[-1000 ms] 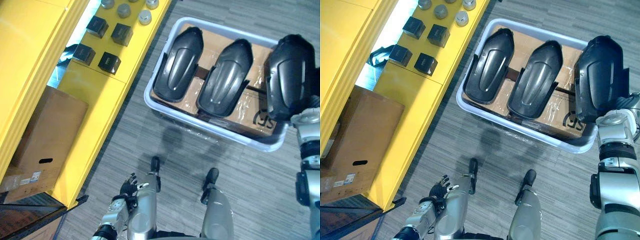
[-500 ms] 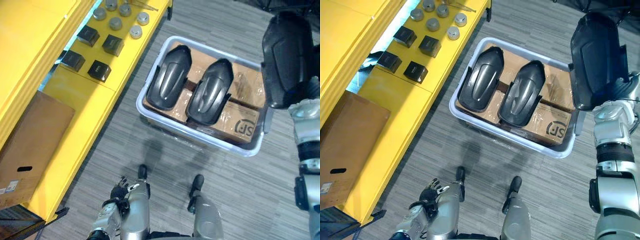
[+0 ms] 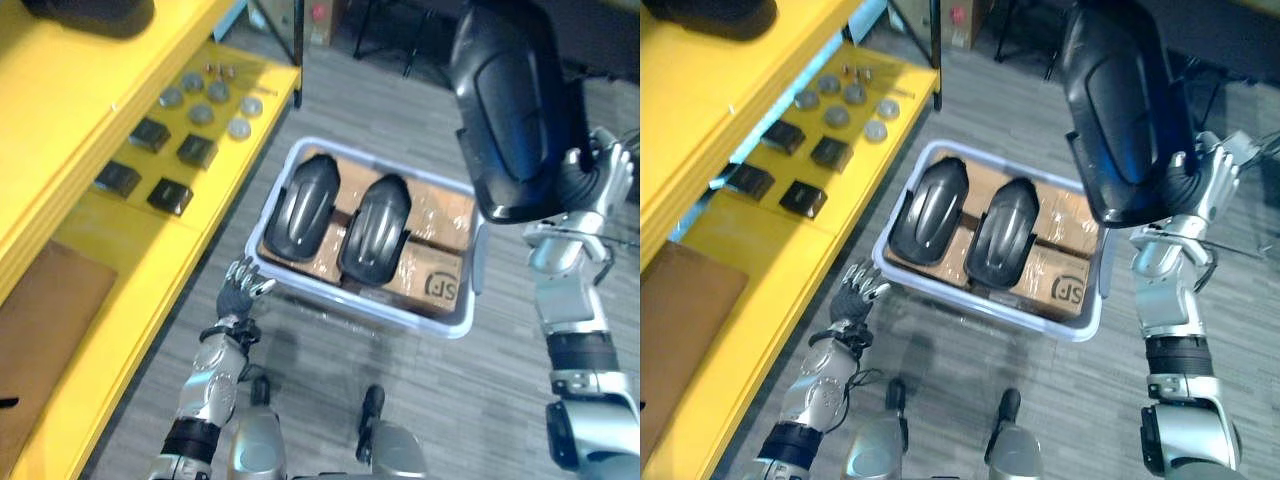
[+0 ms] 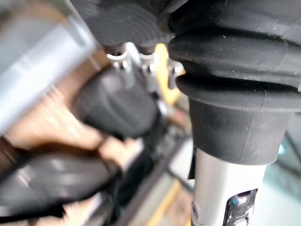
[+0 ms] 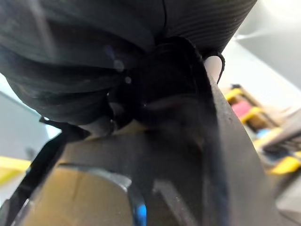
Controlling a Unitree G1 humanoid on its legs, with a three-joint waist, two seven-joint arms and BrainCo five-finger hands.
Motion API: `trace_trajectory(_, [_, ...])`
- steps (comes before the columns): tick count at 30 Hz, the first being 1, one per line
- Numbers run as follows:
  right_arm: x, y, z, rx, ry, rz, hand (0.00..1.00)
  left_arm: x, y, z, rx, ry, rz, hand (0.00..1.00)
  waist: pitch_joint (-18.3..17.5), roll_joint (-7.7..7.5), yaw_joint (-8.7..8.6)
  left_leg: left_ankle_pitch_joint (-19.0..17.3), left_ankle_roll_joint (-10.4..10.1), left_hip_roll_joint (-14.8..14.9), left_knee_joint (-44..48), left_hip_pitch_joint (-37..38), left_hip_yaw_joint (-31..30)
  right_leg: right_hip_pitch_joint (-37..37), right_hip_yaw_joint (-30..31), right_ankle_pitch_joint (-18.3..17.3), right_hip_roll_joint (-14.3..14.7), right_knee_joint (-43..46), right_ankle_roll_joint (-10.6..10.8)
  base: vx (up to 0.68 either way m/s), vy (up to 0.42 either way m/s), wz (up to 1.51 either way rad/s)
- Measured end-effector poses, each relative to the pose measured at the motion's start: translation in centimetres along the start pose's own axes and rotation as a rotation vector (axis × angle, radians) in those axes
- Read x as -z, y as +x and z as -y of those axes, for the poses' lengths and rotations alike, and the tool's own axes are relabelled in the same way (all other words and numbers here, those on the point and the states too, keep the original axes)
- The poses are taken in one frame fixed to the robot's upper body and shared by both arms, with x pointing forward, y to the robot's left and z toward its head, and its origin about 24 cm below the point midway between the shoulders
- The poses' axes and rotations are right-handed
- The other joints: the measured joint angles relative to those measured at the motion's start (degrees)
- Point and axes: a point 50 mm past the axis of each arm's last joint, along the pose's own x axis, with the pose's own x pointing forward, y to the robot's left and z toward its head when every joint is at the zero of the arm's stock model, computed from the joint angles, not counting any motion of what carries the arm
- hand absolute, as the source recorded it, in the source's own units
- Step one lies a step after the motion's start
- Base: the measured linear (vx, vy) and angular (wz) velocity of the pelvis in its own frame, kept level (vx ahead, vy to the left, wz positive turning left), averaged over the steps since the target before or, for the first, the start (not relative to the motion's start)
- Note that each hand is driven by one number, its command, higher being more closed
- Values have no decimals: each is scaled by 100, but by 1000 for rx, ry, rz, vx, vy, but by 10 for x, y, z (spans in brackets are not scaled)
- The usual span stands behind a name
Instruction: Walk over and take plastic housings, then place them on the shelf
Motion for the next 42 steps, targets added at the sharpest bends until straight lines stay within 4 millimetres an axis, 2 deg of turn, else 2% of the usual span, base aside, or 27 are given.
trace_trajectory(2, [-14,-5,-7,-16,50,73,100,-1,6,13,50,-30,-9,0,-134,4,-60,18,-23,0,-114,126,60,41,45,2,5,-29,-2,33,0,-16])
trace_trajectory(4, [-32,-13,-19,-56,101,162,100,2,12,34,121,-64,-43,0,-306,13,-92,24,-32,-6,-209,254,106,126,109,4,8,-106,0,26,0,-14])
trace_trajectory(8, [-52,-27,-38,-163,174,243,100,8,18,65,210,-72,-80,0,-532,56,-122,81,-57,6,-330,339,109,167,111,17,36,-160,-20,2,-5,-2])
trace_trajectory(11, [-67,-38,-52,-244,221,284,100,10,20,81,234,-68,-94,0,-606,105,-138,140,-56,3,-398,386,130,182,118,43,42,-186,-38,-24,-6,-3])
trace_trajectory(14, [-74,-46,-62,-313,244,295,100,10,21,88,238,-72,-97,0,-622,134,-157,175,-56,1,-424,436,128,227,115,79,45,-205,-40,-44,0,-1])
trace_trajectory(19, [-83,-60,-76,-402,268,306,100,12,20,94,248,-78,-106,0,-658,181,-175,337,-60,-9,-677,567,88,319,71,93,62,-286,-41,-53,-10,5])
trace_trajectory(24, [-75,-80,-100,-509,250,239,100,14,19,102,266,-116,-119,0,-707,261,-157,590,-74,-8,-1017,596,37,261,-37,115,84,-307,-48,-44,-19,10])
trace_trajectory(31, [-75,-85,-104,-486,268,209,100,2,17,108,289,-209,-73,0,-711,255,-118,600,-72,-26,-1023,594,-11,321,-71,163,81,-403,-40,-1,-1,2])
trace_trajectory(35, [-65,-91,-110,-503,242,166,100,-2,16,112,307,-241,-62,0,-751,225,-102,600,-72,-30,-1021,566,-78,375,-181,165,84,-459,-37,-14,-5,11])
trace_trajectory(36, [-62,-94,-111,-506,236,152,100,-4,15,114,311,-249,-55,100,-774,203,-75,600,-72,-32,-1024,563,-79,376,-181,166,84,-473,-36,0,0,0])
trace_trajectory(40, [-59,-100,-112,-515,235,138,100,-10,14,116,272,-231,-33,100,-814,150,-47,600,-72,-35,-1028,563,-86,378,-186,168,82,-476,-35,-8,-1,0])
trace_trajectory(42, [-61,-106,-113,-501,255,135,100,-9,15,111,188,-226,-37,100,-818,145,-48,600,-72,-33,-1020,564,-88,380,-187,171,83,-476,-35,-40,-3,-1])
